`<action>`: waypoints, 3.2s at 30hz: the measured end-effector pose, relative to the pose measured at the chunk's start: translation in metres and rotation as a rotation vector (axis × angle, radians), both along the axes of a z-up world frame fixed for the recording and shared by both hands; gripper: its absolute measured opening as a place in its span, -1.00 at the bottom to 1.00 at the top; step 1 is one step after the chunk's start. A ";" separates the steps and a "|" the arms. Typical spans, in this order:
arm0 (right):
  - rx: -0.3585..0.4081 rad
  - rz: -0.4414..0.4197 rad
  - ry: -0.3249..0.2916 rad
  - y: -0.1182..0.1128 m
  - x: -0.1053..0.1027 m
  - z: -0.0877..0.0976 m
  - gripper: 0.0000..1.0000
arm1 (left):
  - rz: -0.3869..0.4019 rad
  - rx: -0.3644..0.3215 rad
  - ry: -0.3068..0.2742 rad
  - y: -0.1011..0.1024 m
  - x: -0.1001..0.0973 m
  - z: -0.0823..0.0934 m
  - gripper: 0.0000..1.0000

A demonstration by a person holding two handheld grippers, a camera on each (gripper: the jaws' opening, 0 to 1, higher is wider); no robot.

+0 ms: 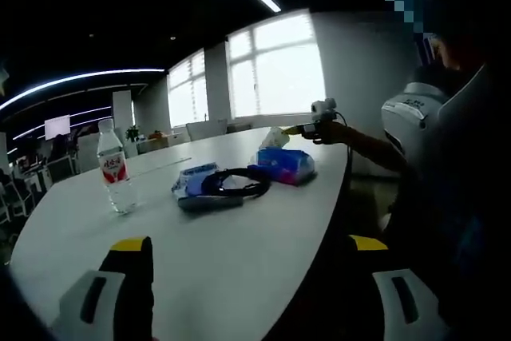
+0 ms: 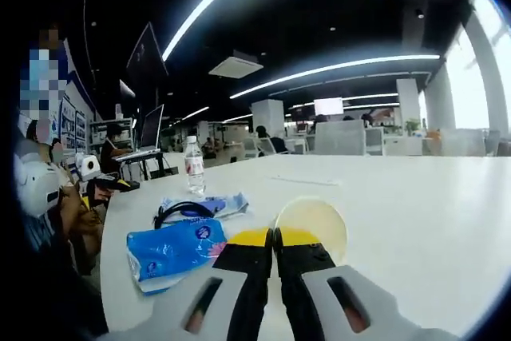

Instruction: Arrange the tabletop items into an orderly group along one side of the table until the central work area is clear of visible clutter.

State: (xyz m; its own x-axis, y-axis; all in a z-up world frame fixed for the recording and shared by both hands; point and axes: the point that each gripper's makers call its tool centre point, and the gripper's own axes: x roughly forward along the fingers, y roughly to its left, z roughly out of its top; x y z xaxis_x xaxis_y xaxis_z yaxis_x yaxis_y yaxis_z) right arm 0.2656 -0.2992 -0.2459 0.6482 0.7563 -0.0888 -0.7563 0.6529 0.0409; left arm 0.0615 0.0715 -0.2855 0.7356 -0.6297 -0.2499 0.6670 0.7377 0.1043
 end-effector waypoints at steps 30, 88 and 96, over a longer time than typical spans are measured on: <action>-0.154 0.022 -0.123 0.004 -0.002 0.037 -1.00 | 0.006 0.001 -0.011 0.000 -0.004 0.002 0.98; -0.468 0.259 -0.218 0.055 0.001 0.086 -1.00 | 0.144 -0.025 -0.020 0.042 -0.006 0.012 1.00; -0.527 0.298 -0.239 0.076 0.008 0.094 -1.00 | 0.158 -0.028 -0.021 0.050 -0.008 0.009 1.00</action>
State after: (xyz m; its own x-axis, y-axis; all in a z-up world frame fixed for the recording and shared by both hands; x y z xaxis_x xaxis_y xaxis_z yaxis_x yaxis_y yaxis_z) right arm 0.2736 -0.2232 -0.1521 0.4653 0.8010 -0.3766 -0.8566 0.3003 -0.4195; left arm 0.0535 0.1217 -0.2762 0.8308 -0.5124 -0.2173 0.5405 0.8359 0.0954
